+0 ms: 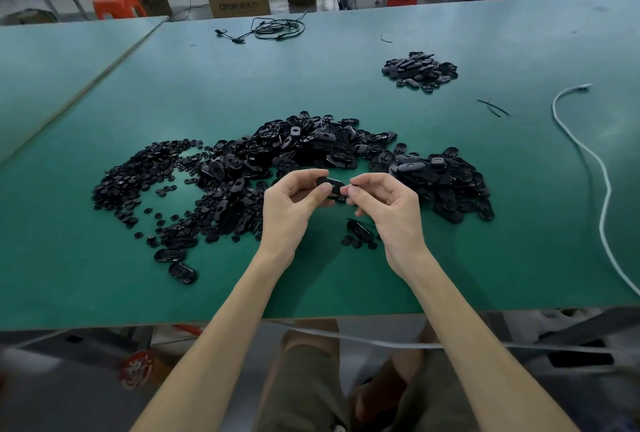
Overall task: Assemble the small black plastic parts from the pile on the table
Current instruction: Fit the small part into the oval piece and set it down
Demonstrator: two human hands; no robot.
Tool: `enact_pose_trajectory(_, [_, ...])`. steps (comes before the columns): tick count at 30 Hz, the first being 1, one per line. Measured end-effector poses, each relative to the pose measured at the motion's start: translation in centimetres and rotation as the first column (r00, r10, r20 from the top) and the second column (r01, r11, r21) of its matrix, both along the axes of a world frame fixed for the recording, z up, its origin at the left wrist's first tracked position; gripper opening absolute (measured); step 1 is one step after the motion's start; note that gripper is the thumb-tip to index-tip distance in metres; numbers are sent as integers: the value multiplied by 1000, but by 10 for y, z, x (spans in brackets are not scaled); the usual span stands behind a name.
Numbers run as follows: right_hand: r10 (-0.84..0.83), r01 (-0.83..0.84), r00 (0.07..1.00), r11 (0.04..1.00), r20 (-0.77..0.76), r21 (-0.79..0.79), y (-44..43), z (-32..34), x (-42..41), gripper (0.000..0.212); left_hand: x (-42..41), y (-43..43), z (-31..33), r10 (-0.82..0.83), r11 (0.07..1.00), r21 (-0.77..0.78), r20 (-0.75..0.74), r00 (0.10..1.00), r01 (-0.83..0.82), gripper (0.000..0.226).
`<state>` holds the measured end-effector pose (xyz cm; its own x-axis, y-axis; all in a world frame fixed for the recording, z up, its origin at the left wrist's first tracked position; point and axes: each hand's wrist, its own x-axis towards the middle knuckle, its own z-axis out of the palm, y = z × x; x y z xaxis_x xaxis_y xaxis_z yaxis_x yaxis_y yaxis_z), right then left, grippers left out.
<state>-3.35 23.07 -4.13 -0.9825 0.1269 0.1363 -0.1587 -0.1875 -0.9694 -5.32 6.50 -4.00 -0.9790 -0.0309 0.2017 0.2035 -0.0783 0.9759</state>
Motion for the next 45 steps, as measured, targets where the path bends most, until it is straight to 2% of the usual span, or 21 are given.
enact_pose_trajectory(5, [-27, 27, 1000, 999, -8, 29, 0, -1, 0, 10, 0, -1, -2, 6, 1000, 15, 1, 1000, -6, 15])
enact_pose_trajectory(15, [-77, 79, 997, 992, -24, 97, -2, 0, 0, 15, 2, 1, 1, -98, 995, 7, -24, 995, 98, 14])
enact_pose_trajectory(36, [-89, 101, 994, 973, -66, 206, 1, -1, 0, 18, 5, -1, 4, -174, 985, -11, -3, 985, 174, 18])
enact_pose_trajectory(39, [-67, 73, 997, 982, -42, 172, 1, -1, 0, 28, 5, -1, 4, -177, 984, -22, -17, 984, 177, 19])
enact_pose_trajectory(41, [-21, 27, 999, 987, -39, 155, 1, -1, 0, 22, 3, -1, 2, -176, 984, -44, -24, 984, 175, 17])
enact_pose_trajectory(45, [-33, 34, 999, 993, -16, 113, 0, -1, 0, 19, 2, -1, 1, -173, 981, -96, -20, 985, 170, 13])
